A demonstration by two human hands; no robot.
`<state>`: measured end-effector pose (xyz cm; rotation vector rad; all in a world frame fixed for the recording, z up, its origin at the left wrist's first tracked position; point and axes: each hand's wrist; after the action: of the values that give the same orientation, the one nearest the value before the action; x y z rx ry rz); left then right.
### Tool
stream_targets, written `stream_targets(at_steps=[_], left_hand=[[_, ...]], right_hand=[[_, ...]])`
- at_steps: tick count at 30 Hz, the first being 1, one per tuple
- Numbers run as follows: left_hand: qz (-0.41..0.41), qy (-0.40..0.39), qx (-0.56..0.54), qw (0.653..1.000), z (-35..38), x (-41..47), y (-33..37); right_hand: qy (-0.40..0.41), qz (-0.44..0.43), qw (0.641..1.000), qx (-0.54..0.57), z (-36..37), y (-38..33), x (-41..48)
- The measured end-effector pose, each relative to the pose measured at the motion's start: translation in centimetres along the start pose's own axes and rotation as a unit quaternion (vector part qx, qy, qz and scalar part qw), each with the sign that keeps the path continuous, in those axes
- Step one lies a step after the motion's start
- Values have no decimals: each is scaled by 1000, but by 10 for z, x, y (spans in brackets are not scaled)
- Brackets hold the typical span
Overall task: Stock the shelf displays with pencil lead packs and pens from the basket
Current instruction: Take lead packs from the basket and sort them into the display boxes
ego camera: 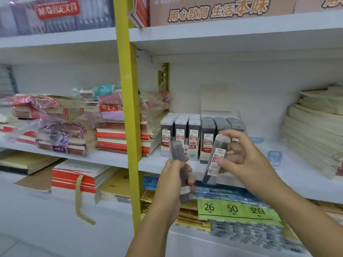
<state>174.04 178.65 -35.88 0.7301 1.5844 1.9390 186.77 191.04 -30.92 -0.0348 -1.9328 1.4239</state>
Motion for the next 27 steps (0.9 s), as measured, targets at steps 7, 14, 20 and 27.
stream_targets(at_steps=[7, 14, 20, 27], left_hand=[[66, 61, 43, 995, -51, 8, 0], [82, 80, 40, 993, -73, 16, -1], [88, 70, 53, 992, -79, 19, -3], [101, 1, 91, 991, -72, 7, -3]], right_hand=[[37, -178, 966, -185, 32, -29, 86], [-33, -130, 912, -387, 51, -13, 129], [-35, -196, 804, -560, 57, 3, 135], [-1, -137, 936, -324, 72, 8, 76]])
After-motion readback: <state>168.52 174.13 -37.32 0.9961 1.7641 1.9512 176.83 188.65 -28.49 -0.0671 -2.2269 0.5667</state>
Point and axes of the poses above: each hand's wrist, its own x-axis towards the middle knuckle, its own z-axis out of the palm, y = z × x, and after that the axes turned 14 degrees about x, right-handed
